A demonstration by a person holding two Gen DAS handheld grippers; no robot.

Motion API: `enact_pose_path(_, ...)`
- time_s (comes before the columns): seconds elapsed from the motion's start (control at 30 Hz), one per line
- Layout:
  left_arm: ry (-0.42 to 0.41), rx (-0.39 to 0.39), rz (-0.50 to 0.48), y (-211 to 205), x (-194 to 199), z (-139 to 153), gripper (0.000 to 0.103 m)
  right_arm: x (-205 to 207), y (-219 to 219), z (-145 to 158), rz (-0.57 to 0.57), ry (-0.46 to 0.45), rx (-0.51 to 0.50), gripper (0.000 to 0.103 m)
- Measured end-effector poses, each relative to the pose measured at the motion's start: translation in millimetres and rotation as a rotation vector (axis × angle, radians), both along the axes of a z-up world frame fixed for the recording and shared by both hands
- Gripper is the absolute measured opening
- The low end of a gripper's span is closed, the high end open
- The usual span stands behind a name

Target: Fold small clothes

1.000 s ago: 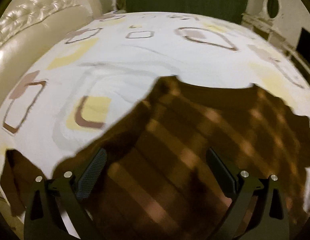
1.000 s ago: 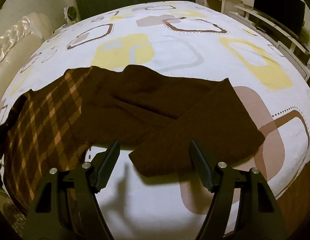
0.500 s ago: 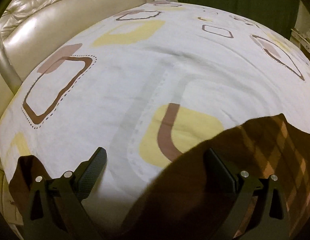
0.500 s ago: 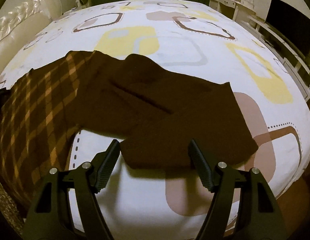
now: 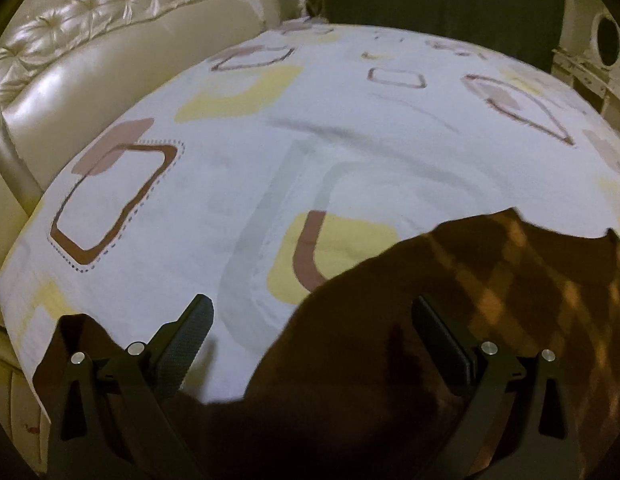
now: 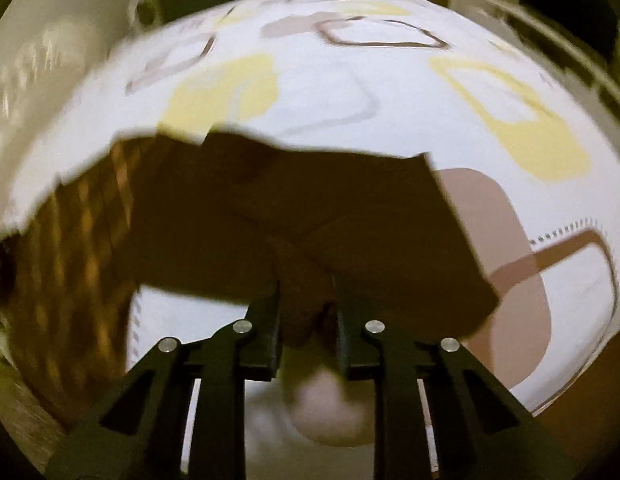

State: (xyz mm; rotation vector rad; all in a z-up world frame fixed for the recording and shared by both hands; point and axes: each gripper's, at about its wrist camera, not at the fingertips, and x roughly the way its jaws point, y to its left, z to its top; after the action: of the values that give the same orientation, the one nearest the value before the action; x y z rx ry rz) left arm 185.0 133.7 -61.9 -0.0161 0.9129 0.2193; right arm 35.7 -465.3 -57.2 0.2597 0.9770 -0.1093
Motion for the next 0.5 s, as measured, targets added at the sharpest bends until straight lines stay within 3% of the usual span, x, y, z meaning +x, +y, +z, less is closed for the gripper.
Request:
enact_pose_path(0.17, -0.046, -0.024, -0.046, -15.3, -17.5, 21.0, 0.099, -16.2, -87.0, 25.6, -0.159, -0.088, 0.129, 0.016)
enact_pose_path(0.27, -0.056, -0.024, -0.075, -27.9, -26.3, 27.5, 0.099, -24.6, -134.7, 28.0, -0.244, -0.107, 0.144, 0.016)
enact_pose_path(0.4, -0.050, -0.036, -0.104, -45.4, -35.5, 29.7, 0.099, -34.4, -203.1, 17.3, -0.383, -0.095, 0.178, 0.016)
enact_pose_path(0.5, -0.040, -0.030, -0.117, -56.6, -41.2, 28.1, 0.099, -44.2, -240.1, -7.4, -0.461, -0.063, 0.292, 0.017)
